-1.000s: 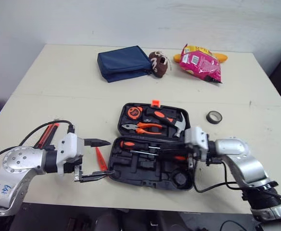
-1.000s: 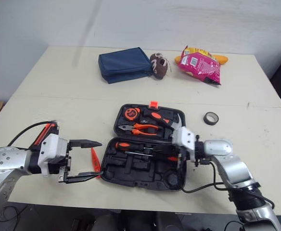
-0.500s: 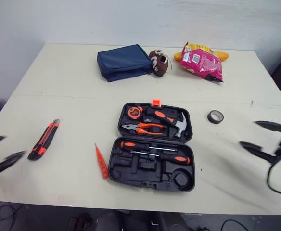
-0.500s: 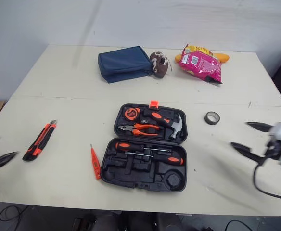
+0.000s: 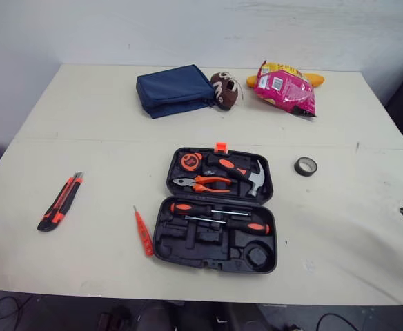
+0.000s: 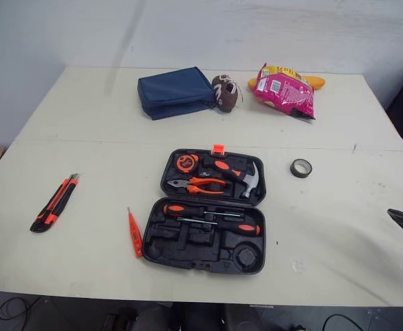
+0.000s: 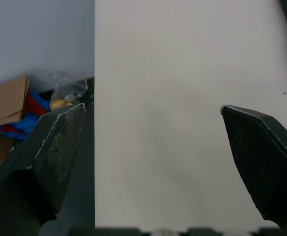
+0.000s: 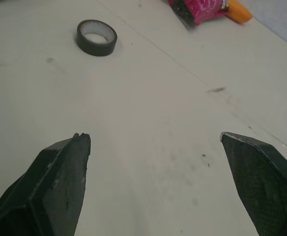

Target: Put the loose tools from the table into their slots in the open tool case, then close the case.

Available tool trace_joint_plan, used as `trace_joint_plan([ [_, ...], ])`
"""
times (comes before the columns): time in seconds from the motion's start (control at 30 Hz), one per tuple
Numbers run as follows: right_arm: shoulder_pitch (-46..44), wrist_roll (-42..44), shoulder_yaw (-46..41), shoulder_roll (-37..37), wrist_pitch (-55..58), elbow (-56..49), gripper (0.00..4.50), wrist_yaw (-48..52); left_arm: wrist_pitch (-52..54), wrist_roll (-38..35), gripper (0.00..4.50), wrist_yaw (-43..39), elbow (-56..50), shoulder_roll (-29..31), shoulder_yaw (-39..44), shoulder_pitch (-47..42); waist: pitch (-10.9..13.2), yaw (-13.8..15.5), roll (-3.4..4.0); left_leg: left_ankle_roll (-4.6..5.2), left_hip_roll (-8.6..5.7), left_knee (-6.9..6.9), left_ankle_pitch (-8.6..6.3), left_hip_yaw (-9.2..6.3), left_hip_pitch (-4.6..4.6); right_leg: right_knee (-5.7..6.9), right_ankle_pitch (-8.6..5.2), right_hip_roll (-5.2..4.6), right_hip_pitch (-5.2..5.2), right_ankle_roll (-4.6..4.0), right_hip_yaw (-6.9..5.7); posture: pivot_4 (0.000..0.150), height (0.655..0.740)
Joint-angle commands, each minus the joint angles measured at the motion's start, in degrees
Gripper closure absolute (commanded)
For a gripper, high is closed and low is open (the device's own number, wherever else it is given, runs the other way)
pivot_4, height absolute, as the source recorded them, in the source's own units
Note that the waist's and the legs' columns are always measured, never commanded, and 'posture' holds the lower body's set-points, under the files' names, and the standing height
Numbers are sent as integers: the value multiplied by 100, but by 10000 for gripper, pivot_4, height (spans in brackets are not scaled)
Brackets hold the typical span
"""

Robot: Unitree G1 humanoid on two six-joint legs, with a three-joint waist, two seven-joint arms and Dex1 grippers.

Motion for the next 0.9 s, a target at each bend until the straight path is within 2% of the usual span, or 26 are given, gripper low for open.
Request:
trace_joint_plan([
  [0.03,34,216,149,214,106,-835,819,108,70,-241,0,-58,-618,-152,175,187,0,1,0,-1,0,0,0,0,-1,1,0,0,0,0,0,1500,7400],
  [0.13,54,476,320,535,509,-1662,819,111,645,-534,0,134,-2136,-688,249,577,0,17,2,8,0,0,6,-1,-2,2,0,1,2,1,-1,1500,7400],
  [0.27,119,640,617,788,1095,-2535,819,72,1580,-557,0,847,-3906,-1213,291,1104,0,35,1,23,-1,4,12,-3,-7,0,0,0,4,4,-1,1500,7400],
  [0.37,251,844,757,883,1553,-3144,819,152,2170,-692,0,1089,-4779,-1453,332,1321,-1,43,-2,23,1,6,13,-10,-5,0,0,5,8,5,-2,1500,7400],
  [0.5,140,1286,1069,1300,2039,-4118,819,94,3304,-1131,0,1633,-6529,-1945,96,1721,-1,42,-1,26,-1,9,16,-12,-4,0,2,4,16,8,-2,1500,7400],
  [0.57,39,1292,1158,1466,1968,-4194,819,145,3934,-1221,0,1990,-7202,-2117,-67,1941,0,31,-5,27,-1,11,16,-14,-3,0,3,6,19,10,-1,1500,7400],
  [0.7,-99,1367,1252,1651,1913,-4254,819,325,4344,-1387,0,2441,-8304,-2561,-406,2056,0,48,-5,29,-4,14,19,-14,-3,-1,5,8,20,12,2,1500,7400],
  [0.8,-120,1348,1355,1744,1727,-4198,819,631,4455,-1159,0,2758,-9336,-2860,-1190,2281,0,62,-6,30,-4,17,18,-14,-3,-7,5,11,24,12,3,1500,7400],
  [0.9,-143,1299,1434,1913,1450,-4103,819,811,4519,-876,0,3177,-9876,-3166,-2029,2305,0,74,-6,30,-6,20,18,-14,-3,-12,6,13,29,14,8,1500,7400],
])
